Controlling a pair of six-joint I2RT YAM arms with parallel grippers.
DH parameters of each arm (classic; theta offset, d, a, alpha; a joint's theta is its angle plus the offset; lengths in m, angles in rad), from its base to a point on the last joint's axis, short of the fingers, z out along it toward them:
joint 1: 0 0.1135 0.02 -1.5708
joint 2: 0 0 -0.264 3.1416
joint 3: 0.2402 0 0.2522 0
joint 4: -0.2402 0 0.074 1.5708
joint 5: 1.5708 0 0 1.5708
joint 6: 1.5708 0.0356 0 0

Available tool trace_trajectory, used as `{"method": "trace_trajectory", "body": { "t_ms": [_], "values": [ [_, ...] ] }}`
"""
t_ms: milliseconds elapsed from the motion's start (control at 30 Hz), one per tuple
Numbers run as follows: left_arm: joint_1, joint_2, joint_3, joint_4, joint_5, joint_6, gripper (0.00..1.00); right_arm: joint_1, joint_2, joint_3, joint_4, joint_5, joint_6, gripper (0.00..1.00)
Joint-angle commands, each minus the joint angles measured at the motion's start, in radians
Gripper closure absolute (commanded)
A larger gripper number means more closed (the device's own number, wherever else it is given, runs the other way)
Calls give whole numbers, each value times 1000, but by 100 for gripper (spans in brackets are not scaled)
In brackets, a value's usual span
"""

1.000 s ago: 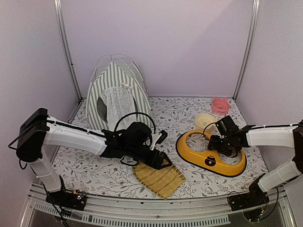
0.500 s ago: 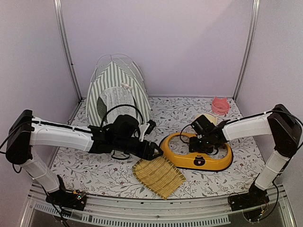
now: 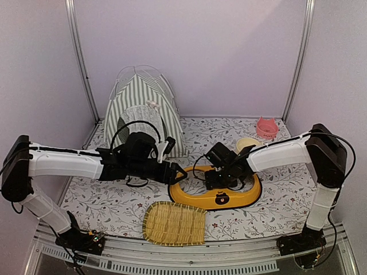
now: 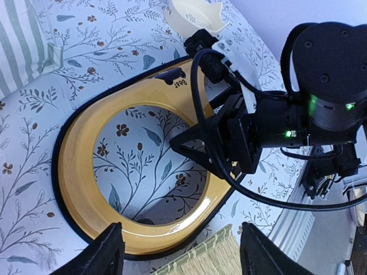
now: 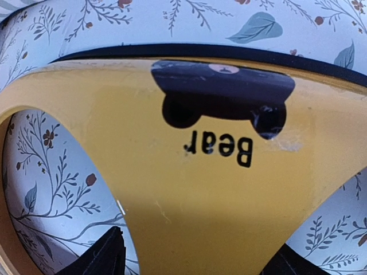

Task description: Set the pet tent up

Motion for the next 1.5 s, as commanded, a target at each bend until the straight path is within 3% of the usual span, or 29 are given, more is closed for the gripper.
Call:
{"method": "trace_trajectory", "body": {
  "t_ms": [0, 400, 700, 800, 900, 967, 1467],
  "values": [
    [9, -13, -24, 1, 2, 9, 31, -26, -57, 0, -13, 36, 48, 0],
    [9, -15, -25, 9, 4, 3, 31, -73, -281, -45, -6, 58, 21, 1],
    [10, -43, -22, -6, -17, 12, 24, -258, -421, -129, -7, 65, -36, 1],
    [9, -54, -22, -11, -24, 11, 17, -325, -433, -143, -2, 65, -58, 1],
    [10, -69, -26, -15, -36, 9, 11, -392, -432, -148, 23, 56, -80, 1],
    [11, -80, -32, -14, -46, 5, 1, -427, -424, -148, 47, 47, -94, 1],
    [12, -164, -48, -72, -101, -8, 1, -614, -152, -10, 159, -88, -178, 1]
  ]
}}
